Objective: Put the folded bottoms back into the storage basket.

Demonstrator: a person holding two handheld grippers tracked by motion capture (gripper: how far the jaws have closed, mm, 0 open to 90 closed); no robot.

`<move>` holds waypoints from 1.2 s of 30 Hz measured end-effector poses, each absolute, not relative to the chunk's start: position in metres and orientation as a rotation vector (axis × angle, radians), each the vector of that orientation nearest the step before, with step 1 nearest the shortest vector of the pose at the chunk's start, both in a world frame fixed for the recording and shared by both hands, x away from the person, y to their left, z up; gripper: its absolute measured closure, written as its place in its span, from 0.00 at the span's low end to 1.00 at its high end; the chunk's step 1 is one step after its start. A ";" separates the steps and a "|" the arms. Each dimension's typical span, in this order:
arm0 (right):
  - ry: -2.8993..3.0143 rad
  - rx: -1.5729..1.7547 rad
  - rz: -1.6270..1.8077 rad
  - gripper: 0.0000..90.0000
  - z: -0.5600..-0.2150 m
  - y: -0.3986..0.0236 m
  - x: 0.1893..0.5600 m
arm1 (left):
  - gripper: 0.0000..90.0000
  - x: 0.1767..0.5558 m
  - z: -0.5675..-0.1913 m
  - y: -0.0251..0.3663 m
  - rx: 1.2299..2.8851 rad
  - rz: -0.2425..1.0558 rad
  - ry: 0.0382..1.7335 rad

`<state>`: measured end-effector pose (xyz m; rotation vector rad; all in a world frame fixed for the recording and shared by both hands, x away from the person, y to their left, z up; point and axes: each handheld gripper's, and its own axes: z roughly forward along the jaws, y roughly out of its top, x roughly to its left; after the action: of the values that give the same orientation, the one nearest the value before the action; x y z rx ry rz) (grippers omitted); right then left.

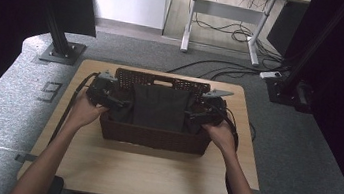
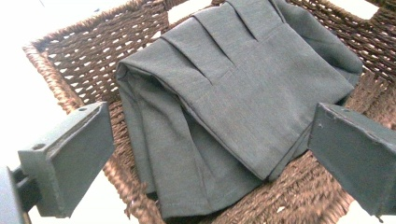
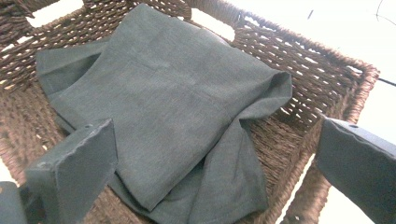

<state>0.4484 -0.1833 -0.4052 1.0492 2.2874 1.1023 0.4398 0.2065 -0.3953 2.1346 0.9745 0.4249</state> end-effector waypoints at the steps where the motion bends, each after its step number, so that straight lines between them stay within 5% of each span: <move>1: 2.287 1.046 1.106 0.00 -0.405 -0.185 0.446 | 0.00 0.437 -0.395 0.208 2.131 0.432 0.971; 23: 2.255 1.037 1.116 0.00 -0.407 -0.226 0.399 | 0.00 0.382 -0.407 0.234 2.110 0.508 0.916; 36: 2.229 1.110 1.098 0.00 -0.438 -0.253 0.376 | 0.00 0.360 -0.446 0.258 2.101 0.522 0.987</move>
<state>0.3759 -0.2529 -0.4378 1.1101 2.2294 1.0976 0.3603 0.2576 -0.4457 2.1008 0.9868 0.5224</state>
